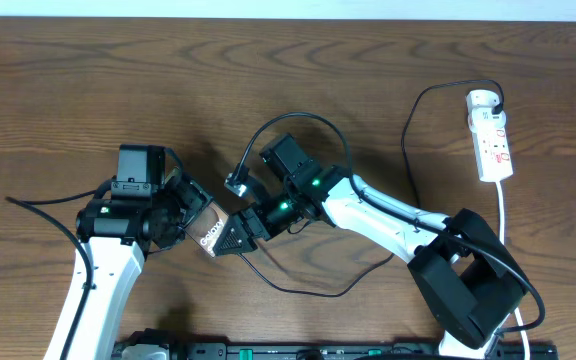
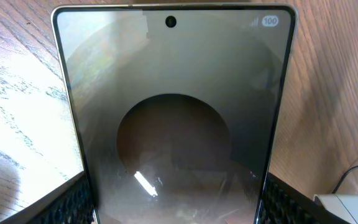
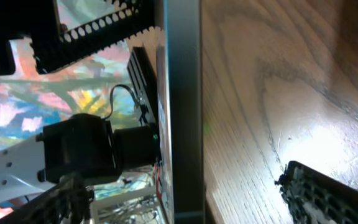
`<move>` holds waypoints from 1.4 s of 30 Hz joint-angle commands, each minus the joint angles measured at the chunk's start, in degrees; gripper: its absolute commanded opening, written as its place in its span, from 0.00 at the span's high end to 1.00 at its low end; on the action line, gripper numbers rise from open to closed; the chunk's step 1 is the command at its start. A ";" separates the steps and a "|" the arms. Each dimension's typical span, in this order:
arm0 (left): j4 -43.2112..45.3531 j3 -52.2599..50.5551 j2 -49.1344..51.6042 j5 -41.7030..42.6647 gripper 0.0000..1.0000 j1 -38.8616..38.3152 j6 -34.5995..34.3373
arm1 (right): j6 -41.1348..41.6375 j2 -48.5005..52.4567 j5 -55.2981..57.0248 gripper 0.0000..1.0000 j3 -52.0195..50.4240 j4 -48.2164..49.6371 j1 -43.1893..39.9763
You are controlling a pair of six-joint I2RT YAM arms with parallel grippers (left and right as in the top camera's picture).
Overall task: Plug charger to phone and switch on socket
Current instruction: 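Retract the right gripper up and away from the phone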
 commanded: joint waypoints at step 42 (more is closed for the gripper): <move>0.72 1.44 16.59 -6.62 0.93 -0.02 0.79 | 5.38 0.22 44.54 0.01 0.81 -19.26 -13.27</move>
